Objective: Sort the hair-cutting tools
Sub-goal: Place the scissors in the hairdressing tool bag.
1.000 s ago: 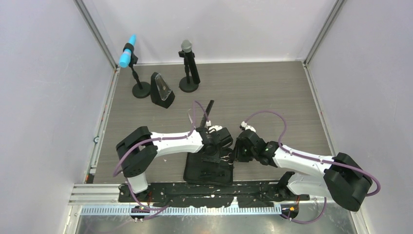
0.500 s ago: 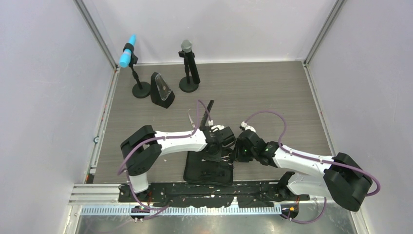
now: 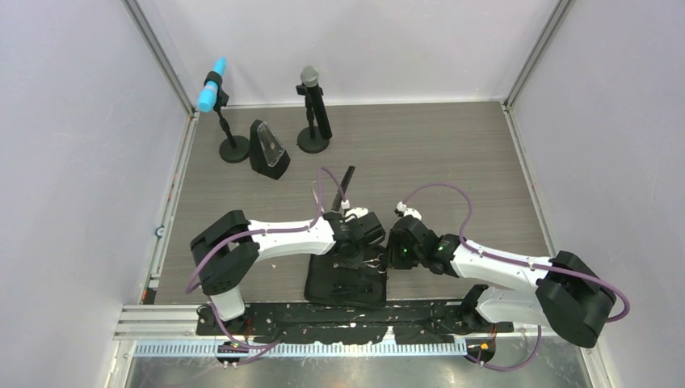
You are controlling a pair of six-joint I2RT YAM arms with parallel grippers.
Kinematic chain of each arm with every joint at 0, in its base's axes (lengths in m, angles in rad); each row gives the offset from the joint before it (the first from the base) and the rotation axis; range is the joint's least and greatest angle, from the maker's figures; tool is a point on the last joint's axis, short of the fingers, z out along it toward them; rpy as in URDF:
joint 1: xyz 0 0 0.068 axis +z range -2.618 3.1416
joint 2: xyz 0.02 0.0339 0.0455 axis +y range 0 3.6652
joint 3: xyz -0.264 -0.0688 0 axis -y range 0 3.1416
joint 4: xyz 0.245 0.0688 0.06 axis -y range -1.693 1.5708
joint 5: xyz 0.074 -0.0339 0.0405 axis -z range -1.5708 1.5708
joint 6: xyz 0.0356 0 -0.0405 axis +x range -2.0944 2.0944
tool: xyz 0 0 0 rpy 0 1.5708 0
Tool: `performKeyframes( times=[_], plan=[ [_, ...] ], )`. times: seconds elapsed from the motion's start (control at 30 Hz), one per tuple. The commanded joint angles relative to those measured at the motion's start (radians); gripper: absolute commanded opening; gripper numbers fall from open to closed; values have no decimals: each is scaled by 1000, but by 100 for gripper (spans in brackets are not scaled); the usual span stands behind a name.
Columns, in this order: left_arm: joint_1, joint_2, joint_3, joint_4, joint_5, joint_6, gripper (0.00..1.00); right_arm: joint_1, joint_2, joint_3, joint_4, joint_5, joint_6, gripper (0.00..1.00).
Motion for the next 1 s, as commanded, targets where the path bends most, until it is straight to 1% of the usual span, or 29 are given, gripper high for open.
performKeyframes(
  times=[0.0,0.03,0.07,0.1,0.27,0.37,0.57,0.83,0.97],
  plan=[
    [-5,-52,-20,101,-26,-25,6,25,20,12,-24,-24,8,9],
    [-5,-47,-16,93,-26,-26,18,25,17,12,-29,-20,8,9],
    [-7,-41,-12,88,-24,-29,27,25,16,15,-36,-1,10,9],
    [-7,-33,-8,79,-19,-31,31,25,13,17,-62,33,19,8],
    [-15,-18,7,67,-22,-32,39,25,-22,-6,-109,99,71,7],
    [-16,-7,12,63,-21,-32,41,25,-60,-22,-113,120,88,6],
    [-16,29,29,40,-12,-36,42,24,-130,-35,-145,169,97,5],
    [-19,40,49,22,-18,-32,43,23,-94,-27,-139,134,62,5],
    [-23,73,81,-19,-33,-32,42,23,-81,-28,-118,116,50,5]
  ],
)
